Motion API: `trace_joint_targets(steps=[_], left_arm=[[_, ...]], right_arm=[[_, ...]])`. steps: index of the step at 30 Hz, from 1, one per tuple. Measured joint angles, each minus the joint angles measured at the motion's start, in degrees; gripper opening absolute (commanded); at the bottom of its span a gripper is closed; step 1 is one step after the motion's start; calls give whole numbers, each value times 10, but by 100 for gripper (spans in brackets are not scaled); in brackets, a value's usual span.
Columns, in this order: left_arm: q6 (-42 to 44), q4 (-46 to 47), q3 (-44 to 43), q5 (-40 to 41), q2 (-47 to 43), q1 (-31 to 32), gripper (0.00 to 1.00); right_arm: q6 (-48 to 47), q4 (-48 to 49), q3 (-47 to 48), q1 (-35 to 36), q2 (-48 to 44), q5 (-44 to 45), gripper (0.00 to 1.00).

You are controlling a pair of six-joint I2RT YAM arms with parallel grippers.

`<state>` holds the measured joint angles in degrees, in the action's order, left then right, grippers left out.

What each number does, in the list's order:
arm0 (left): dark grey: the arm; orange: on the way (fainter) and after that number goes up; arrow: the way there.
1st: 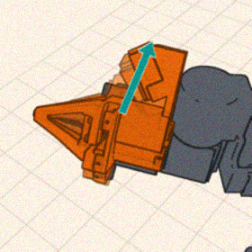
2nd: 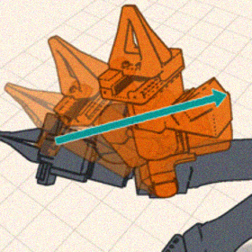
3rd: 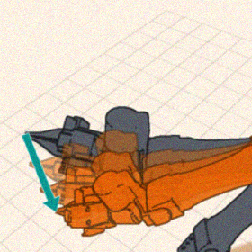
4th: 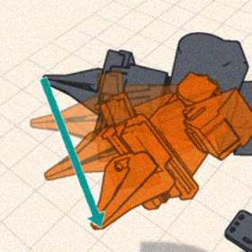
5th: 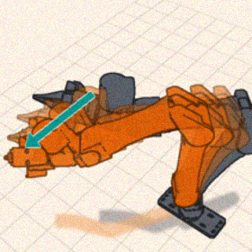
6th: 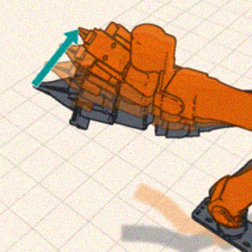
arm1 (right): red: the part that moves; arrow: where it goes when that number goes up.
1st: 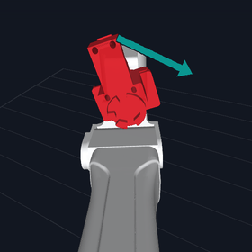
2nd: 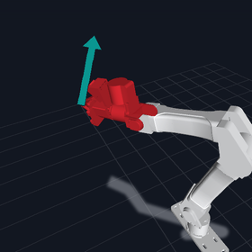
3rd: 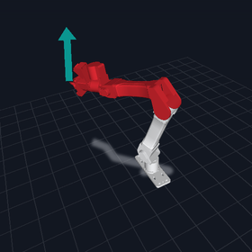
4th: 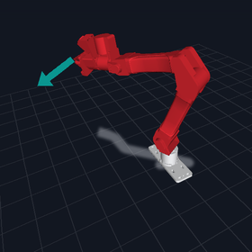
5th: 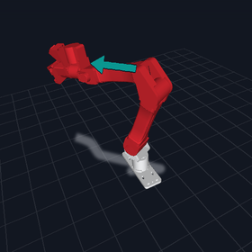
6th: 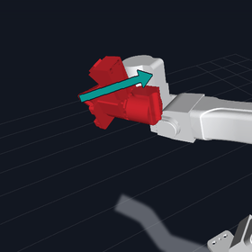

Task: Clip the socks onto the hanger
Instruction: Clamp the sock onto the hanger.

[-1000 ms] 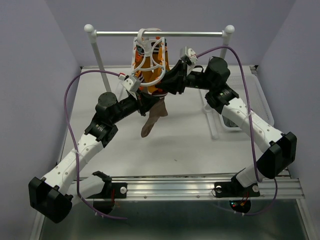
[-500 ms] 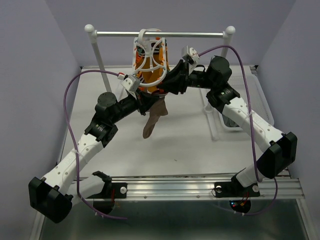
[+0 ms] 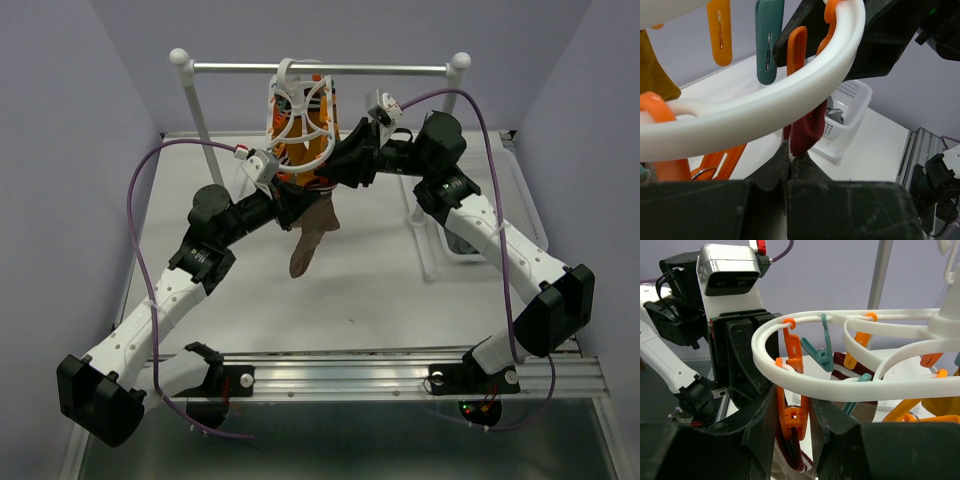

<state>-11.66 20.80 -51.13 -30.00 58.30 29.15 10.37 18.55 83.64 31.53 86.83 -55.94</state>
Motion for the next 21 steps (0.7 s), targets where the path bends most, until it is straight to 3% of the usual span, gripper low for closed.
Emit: trace_joint_targets(steps=[1,2,4,5,8,13,15,16,20,21], left_arm=[[0,0,0,0,0,0,0],[-2,0,0,0,0,0,0],[-3,0,0,3,-1,0,3],[-5,0,0,7,-1,0,8],[-11,0,0,22,-5,0,15],[-19,1,0,41,-12,0,29],[-23,0,0,50,-12,0,38],[-24,-1,0,55,-12,0,54],[-28,-7,0,69,-12,0,85],[-30,-9,0,73,-12,0,93]], right_arm=[[1,0,0,-1,0,0,24],[3,0,-1,-1,0,0,38],[5,1,-2,-1,0,0,42],[6,2,-3,-1,0,3,52],[7,8,-14,-1,-5,5,67],[11,12,-21,-1,-9,9,72],[12,13,-22,-1,-10,9,77],[13,13,-22,-1,-11,10,79],[15,13,-22,-1,-13,15,89],[16,14,-22,-1,-14,17,95]])
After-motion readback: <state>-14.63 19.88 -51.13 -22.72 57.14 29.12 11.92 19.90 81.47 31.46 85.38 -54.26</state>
